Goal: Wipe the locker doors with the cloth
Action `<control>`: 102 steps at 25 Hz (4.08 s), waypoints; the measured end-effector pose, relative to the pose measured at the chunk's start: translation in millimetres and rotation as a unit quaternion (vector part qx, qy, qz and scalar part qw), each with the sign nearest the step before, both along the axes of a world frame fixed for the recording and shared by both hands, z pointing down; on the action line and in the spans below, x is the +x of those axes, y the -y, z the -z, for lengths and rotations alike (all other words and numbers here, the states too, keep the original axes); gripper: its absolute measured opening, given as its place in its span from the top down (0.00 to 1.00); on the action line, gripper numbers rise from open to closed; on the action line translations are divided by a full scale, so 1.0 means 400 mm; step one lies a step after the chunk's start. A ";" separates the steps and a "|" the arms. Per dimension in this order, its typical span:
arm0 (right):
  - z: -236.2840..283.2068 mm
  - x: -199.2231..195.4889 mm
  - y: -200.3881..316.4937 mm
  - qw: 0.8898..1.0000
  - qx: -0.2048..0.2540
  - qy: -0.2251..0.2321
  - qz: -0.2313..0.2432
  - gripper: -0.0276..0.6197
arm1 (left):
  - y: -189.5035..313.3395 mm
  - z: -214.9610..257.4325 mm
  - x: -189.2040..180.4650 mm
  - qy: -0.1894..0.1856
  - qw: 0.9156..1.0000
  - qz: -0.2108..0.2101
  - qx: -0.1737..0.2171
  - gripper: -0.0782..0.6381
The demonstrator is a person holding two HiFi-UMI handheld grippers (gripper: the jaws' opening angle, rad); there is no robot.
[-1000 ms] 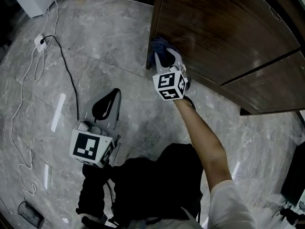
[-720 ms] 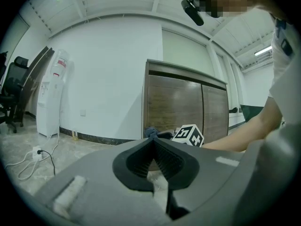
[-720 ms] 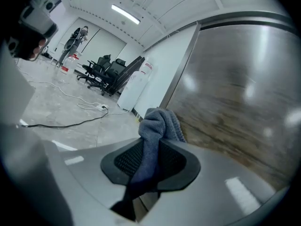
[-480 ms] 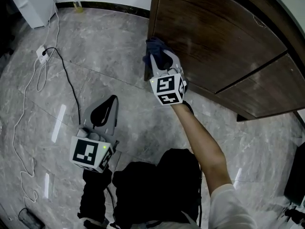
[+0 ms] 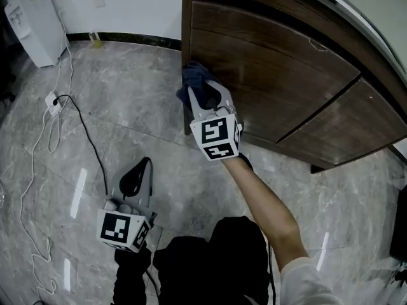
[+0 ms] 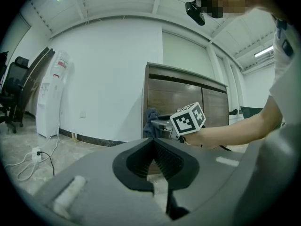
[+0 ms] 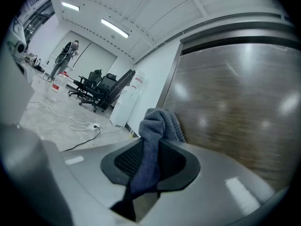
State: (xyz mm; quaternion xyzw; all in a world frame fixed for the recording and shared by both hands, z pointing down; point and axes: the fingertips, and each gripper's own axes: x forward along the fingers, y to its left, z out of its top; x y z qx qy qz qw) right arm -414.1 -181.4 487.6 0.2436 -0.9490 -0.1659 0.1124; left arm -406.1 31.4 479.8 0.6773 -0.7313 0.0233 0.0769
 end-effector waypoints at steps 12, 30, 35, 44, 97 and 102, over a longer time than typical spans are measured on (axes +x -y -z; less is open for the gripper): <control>0.220 0.007 0.009 0.998 0.015 0.060 0.007 0.81 | 0.018 0.022 0.023 0.004 1.000 -0.007 0.007 0.89; 0.334 0.150 0.044 0.995 0.053 0.081 -0.006 0.81 | 0.054 0.038 0.099 0.015 1.000 -0.023 0.004 0.89; 0.331 0.205 0.058 0.995 0.058 0.078 -0.011 0.81 | 0.070 0.044 0.143 0.020 0.999 -0.033 0.004 0.89; 0.317 0.319 0.091 0.995 0.060 0.072 -0.032 0.81 | 0.097 0.052 0.203 0.025 0.999 -0.048 0.004 0.89; 0.326 0.977 0.238 0.980 0.102 0.074 -0.156 0.80 | 0.207 0.057 0.506 0.045 0.992 -0.115 -0.004 0.89; 0.328 1.038 0.251 0.977 0.102 0.075 -0.170 0.80 | 0.211 0.054 0.514 0.046 0.992 -0.114 -0.005 0.89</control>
